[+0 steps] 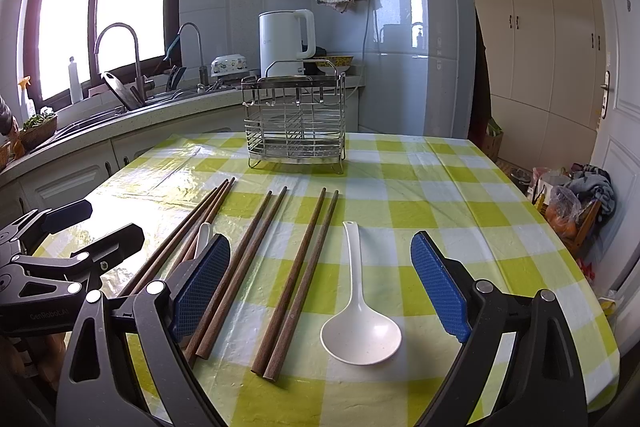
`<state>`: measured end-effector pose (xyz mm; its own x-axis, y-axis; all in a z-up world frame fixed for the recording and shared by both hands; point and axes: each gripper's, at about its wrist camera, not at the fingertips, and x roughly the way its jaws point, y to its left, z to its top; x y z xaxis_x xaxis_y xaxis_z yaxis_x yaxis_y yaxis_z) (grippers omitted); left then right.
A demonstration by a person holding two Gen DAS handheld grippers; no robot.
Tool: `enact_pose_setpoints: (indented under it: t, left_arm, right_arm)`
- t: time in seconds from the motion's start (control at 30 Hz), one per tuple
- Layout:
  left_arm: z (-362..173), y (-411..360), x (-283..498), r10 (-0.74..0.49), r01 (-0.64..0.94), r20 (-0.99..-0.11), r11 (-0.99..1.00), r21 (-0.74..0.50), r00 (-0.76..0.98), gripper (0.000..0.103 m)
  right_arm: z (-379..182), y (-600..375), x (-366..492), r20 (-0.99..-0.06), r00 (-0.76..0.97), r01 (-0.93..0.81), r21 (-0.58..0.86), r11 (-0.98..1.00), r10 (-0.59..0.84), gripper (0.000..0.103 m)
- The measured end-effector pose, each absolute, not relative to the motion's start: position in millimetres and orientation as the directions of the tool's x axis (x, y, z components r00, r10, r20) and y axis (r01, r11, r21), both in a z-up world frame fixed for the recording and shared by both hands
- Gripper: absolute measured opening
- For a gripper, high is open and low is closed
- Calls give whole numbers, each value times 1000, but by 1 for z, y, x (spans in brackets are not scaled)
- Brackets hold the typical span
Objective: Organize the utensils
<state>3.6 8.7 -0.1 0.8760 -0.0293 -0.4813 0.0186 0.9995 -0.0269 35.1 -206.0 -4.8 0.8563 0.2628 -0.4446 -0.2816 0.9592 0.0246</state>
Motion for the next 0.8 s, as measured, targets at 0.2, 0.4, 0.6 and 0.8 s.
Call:
enact_pose_setpoints:
  t: [0.2, 0.4, 0.6, 0.8]
  left_arm:
    - [0, 9, 4, -29, 18, -481, 999, -27, 876, 99]
    - [0, 9, 4, -28, 18, -481, 1000, -26, 876, 99]
    - [-2, 15, 8, -64, 27, -502, 996, -81, 862, 99]
    - [-7, 13, 13, -65, 28, -512, 996, -80, 856, 99]
  right_arm:
    - [-5, -206, 35, -444, 857, -281, 24, 959, 262, 86]
    - [-5, -206, 35, -445, 856, -282, 25, 959, 263, 86]
    - [-7, -212, 43, -483, 844, -253, 26, 967, 234, 86]
    - [-12, -221, 55, -503, 837, -225, 46, 973, 217, 86]
